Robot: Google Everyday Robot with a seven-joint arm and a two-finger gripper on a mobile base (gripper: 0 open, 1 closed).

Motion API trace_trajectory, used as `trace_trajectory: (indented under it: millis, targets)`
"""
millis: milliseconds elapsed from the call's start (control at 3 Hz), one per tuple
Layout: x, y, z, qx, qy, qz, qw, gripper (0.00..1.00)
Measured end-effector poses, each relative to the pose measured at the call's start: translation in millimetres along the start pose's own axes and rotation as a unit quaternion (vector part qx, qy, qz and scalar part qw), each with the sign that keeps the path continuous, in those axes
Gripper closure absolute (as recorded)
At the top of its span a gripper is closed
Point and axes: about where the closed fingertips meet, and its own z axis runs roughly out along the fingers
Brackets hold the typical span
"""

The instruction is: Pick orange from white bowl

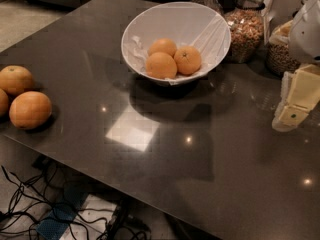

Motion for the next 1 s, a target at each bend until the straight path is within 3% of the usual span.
trace_trajectory:
  millis: [333,667,1000]
  targets:
    - [0,0,0,0.0,0.0,0.0,1.0,0.0]
    - [-4,-14,3,0.006,-0.021,0.002,0.9998,0.0]
    - [-15,-35,11,0.008,-0.073,-0.004,0.9973,0.0]
